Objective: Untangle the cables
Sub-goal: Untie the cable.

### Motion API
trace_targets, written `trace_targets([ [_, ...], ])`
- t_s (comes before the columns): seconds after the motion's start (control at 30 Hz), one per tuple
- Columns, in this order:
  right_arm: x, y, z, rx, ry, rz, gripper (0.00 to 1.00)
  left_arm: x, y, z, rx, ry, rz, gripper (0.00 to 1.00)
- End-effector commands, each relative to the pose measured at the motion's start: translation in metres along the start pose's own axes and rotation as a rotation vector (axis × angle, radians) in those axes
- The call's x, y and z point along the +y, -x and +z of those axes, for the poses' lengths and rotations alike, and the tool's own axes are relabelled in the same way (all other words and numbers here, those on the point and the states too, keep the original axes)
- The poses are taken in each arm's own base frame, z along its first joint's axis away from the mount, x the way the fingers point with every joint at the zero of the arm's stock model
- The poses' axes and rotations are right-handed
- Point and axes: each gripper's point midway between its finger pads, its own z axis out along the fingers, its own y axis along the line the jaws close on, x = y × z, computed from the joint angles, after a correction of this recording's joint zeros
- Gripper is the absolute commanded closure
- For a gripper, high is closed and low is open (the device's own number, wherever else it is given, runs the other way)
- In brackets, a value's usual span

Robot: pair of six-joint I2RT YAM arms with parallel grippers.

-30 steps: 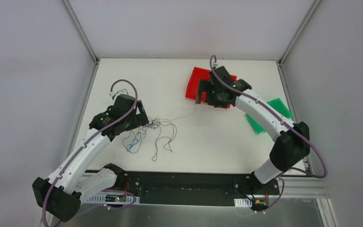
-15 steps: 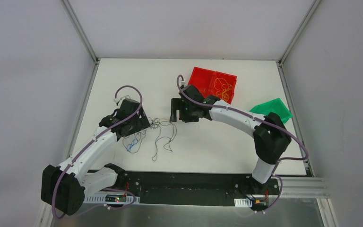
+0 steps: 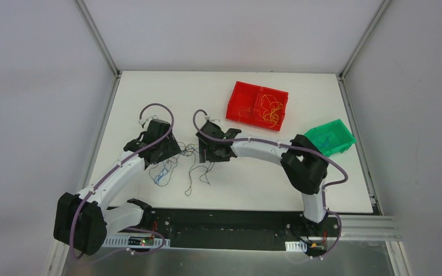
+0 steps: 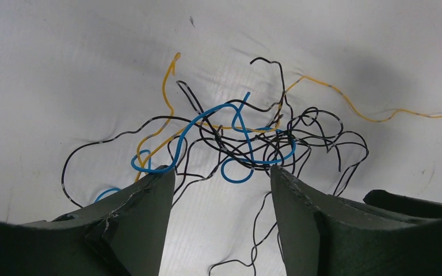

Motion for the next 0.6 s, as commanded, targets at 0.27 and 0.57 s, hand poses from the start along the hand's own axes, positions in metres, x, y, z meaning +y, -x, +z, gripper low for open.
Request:
trace_targets([
  [0.27, -0.054, -0.012, 0.015, -0.068, -0.367, -0.080, 0.74, 0.017, 0.005, 0.012, -0.074, 0.055, -0.090, 0.55],
  [0.57, -0.097, -0.030, -0.029, -0.086, -0.424, -0.078, 1.00, 0.028, 0.010, 0.012, -0.133, 0.062, -0.130, 0.95],
])
